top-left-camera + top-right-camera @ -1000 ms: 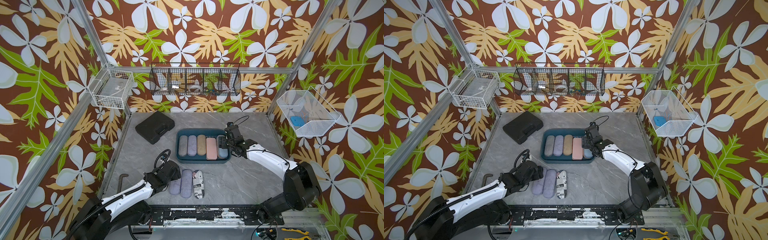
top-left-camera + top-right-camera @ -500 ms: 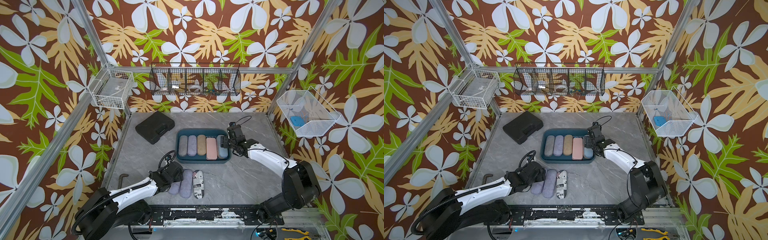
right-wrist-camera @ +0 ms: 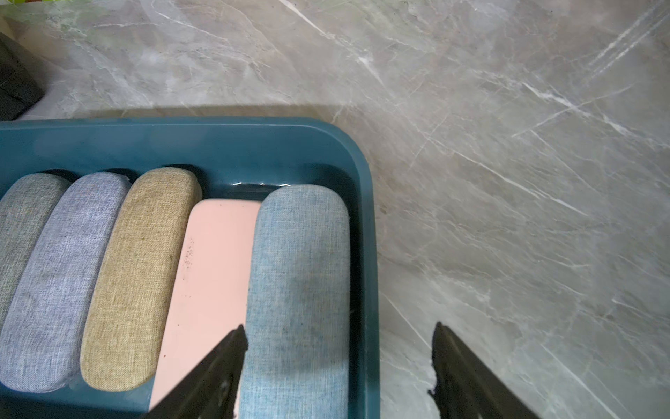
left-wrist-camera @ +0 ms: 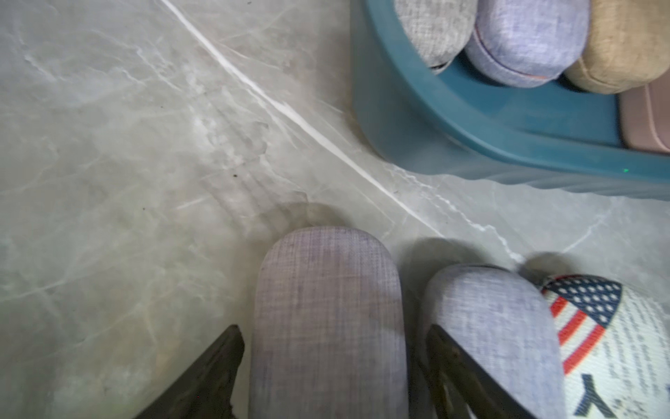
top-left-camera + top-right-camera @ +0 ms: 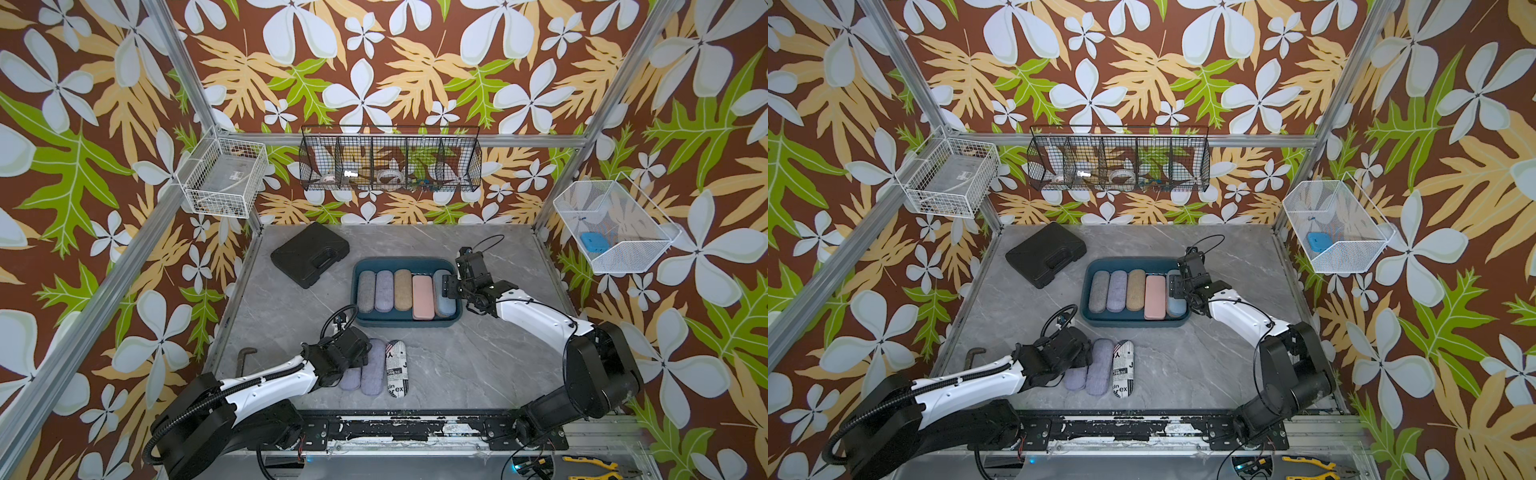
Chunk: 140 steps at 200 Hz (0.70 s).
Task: Put the glasses cases into the storage boxes
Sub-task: Pick up the glasses case at the center of the board.
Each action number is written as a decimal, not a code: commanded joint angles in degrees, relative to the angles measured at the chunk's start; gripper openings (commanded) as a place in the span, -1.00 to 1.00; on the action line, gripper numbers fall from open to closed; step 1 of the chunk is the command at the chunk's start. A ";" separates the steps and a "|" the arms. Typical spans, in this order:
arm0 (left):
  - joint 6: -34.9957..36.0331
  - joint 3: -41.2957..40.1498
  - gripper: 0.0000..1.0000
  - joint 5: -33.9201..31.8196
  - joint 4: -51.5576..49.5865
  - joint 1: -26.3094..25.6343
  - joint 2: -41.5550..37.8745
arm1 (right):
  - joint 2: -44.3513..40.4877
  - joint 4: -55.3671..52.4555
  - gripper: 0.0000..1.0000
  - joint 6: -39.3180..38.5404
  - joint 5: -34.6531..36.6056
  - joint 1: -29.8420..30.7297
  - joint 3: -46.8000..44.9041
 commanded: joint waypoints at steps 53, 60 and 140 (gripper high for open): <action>-1.45 -1.31 0.54 -1.13 -0.97 -0.48 1.33 | -1.80 1.32 0.60 0.59 -0.30 0.05 -1.93; -1.61 -1.31 0.52 -1.13 -0.98 -0.48 1.41 | -1.89 1.32 0.60 0.52 -0.31 0.01 -2.00; -4.66 0.78 0.31 -1.56 -3.06 -0.48 0.12 | -2.44 1.08 0.60 0.60 -0.38 0.00 -1.93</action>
